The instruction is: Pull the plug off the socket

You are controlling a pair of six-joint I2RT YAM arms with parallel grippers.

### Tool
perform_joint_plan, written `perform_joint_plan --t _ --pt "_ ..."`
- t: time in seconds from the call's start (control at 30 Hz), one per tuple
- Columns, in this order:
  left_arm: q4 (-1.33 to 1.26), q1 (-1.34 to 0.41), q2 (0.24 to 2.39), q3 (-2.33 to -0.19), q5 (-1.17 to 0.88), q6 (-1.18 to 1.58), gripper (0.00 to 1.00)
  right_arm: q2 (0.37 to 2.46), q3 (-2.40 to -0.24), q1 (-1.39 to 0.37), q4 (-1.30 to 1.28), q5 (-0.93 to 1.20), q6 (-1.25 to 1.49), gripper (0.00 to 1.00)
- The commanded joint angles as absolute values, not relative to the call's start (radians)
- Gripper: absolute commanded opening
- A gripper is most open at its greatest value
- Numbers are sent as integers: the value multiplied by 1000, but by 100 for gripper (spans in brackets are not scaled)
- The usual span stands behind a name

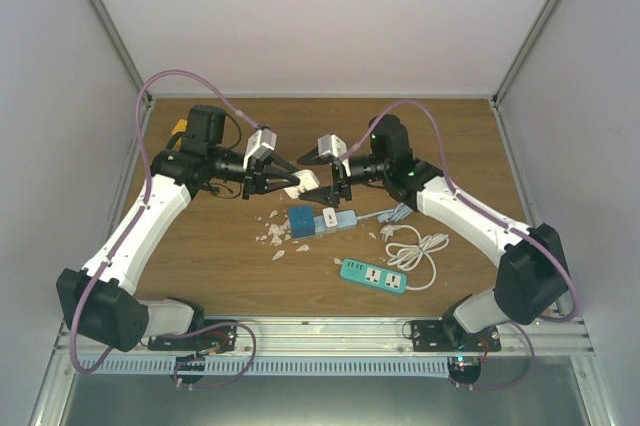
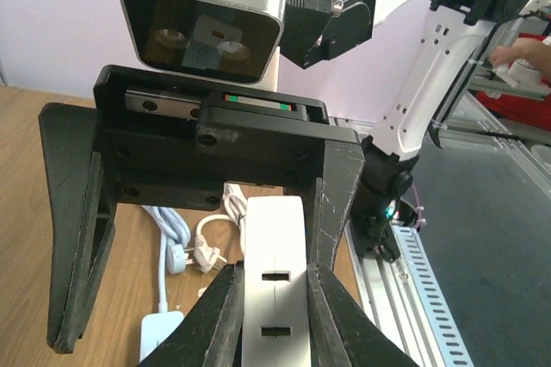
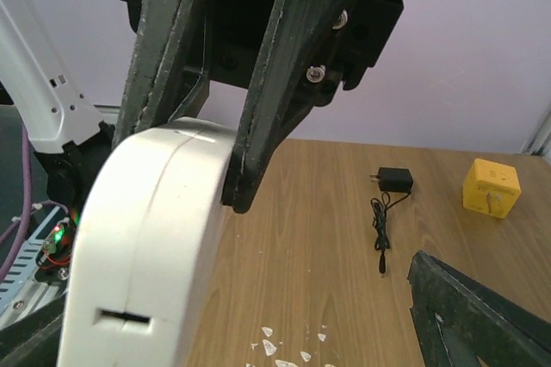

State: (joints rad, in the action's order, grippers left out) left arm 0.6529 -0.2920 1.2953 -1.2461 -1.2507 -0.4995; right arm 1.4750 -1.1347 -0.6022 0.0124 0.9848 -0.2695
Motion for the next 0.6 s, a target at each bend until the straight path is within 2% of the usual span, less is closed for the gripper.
perform_joint_plan --t 0.0,0.57 --pt "783 -315 1269 -1249 -1315 -593 0 1509 -1167 -594 12 909 -289 83" --pt "868 -356 1223 -1210 -1223 -747 0 1554 -1258 -569 28 909 -221 82"
